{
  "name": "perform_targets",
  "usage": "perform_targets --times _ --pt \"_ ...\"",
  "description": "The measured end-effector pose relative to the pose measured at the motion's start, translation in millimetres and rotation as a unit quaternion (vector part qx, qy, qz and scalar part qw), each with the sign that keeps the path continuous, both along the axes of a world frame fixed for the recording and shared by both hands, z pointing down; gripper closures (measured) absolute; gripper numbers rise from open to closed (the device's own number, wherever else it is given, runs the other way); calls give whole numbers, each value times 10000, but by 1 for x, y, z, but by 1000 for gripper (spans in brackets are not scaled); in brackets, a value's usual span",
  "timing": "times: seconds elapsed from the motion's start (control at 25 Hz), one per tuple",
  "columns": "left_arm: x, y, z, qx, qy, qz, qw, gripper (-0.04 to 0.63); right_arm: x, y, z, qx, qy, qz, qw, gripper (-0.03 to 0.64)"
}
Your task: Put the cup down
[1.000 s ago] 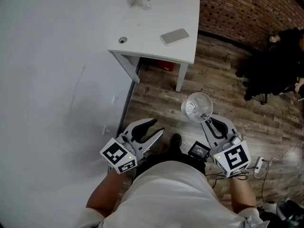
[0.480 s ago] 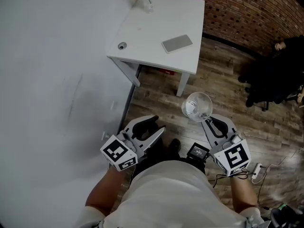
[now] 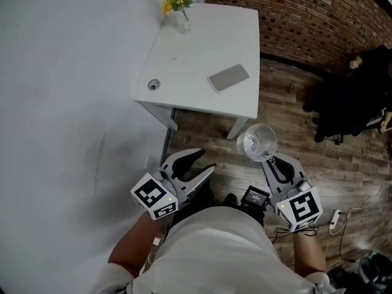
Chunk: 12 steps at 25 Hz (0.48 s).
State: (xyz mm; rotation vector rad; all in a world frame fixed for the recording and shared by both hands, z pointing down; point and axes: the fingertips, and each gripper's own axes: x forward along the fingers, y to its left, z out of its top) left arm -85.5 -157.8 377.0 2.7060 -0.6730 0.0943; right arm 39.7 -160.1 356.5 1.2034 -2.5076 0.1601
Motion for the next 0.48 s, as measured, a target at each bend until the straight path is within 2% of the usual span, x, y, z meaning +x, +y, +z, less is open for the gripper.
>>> perform_targets --times 0.28,0.48 --pt "0 -6 -25 -9 69 337 9994 405 -6 0 -23 -7 -27 255 9997 581" --pt "9 -11 -24 68 123 406 9991 390 -5 -2 -16 -60 18 133 9999 581"
